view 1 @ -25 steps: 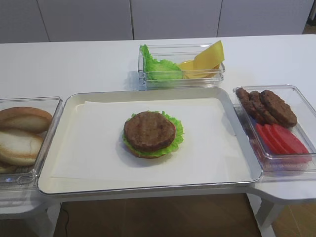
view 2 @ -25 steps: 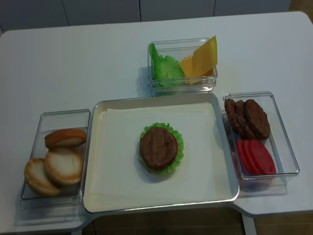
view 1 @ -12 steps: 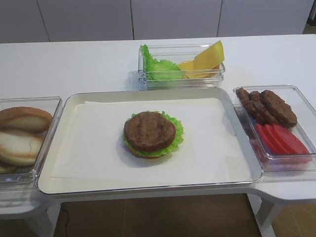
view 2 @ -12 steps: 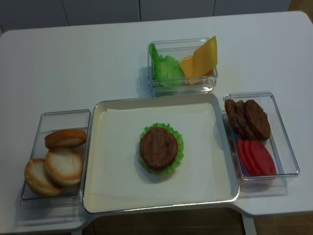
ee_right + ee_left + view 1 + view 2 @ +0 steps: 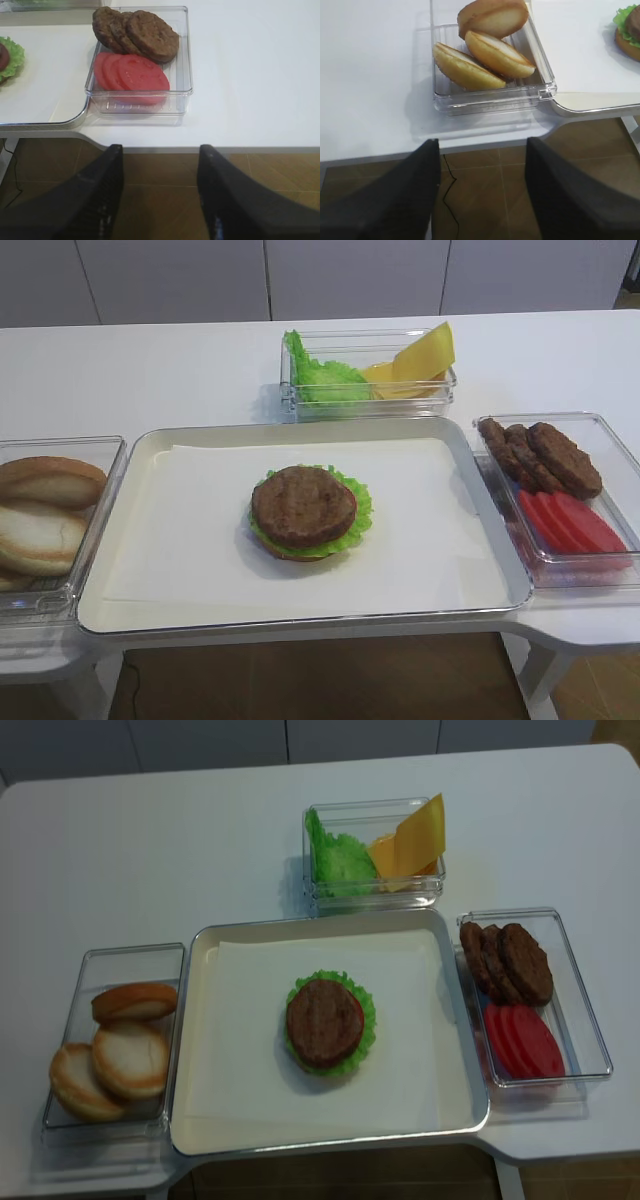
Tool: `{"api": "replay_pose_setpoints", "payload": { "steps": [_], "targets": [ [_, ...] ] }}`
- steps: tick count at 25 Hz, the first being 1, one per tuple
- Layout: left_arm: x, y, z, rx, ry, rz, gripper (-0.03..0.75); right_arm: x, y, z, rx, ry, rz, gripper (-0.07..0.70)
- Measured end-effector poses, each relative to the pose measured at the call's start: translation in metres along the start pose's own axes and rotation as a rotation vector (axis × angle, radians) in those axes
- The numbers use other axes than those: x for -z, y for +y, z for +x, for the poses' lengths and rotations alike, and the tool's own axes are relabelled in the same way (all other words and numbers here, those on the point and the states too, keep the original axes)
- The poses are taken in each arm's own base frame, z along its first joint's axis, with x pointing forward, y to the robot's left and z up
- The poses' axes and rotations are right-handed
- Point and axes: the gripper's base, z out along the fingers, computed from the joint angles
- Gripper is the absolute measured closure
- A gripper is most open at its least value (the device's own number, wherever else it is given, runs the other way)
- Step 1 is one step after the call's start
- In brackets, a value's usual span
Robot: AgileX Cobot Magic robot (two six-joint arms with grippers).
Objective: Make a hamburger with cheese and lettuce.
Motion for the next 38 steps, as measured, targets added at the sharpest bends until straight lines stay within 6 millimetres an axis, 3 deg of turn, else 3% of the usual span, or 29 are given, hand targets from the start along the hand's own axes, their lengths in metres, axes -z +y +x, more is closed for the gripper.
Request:
{"api": "replay_pose_setpoints", "payload": {
  "steps": [26, 38],
  "targets": [
    [0.000, 0.000, 0.000, 0.000, 0.000, 0.000, 0.310, 0.000, 0.001, 0.000, -0.036, -0.008, 0.055, 0.269],
    [0.000, 0.000, 0.000, 0.000, 0.000, 0.000, 0.310, 0.000, 0.012, -0.001, 0.120, -0.014, -0.067, 0.308]
  ]
}}
